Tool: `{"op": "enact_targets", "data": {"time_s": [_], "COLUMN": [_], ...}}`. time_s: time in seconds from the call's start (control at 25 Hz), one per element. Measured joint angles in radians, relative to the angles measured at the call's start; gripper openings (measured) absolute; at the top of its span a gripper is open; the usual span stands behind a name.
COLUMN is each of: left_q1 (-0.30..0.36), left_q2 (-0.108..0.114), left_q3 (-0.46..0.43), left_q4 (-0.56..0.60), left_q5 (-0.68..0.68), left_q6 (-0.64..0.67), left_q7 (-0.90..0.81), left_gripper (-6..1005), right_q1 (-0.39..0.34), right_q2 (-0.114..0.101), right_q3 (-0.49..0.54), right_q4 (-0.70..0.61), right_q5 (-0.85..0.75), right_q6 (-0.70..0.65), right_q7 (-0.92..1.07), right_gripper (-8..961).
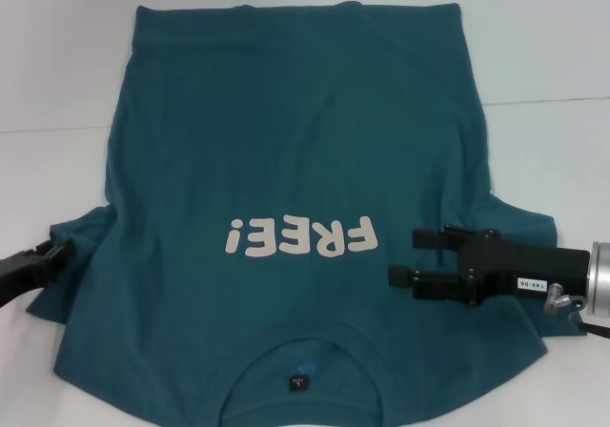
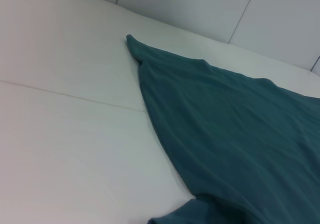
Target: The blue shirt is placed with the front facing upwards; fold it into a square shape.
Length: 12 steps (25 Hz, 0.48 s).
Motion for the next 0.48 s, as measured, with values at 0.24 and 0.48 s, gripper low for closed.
{"op": "enact_targets", "data": {"time_s": [0.24,0.48], "left_q1": [0.001,0.001], "left_q2": [-0.001,-0.002], "left_q3": [0.002,0.0], "left_q4": [0.001,0.003], "left_q5": [0.0,0.0], "left_q6": [0.007,0.027], "left_q7": [0.0,0.0], "left_gripper": [239,62], "right_q1": [-0.002,-0.002], "right_q2": [0.0,0.0], "right_q3": [0.0,0.0], "right_q4": [0.001,0.004], "right_q5": [0.001,0.001], "right_q6": [0.0,0.0], "right_q7": [0.0,0.0], "right_gripper": [915,915]}}
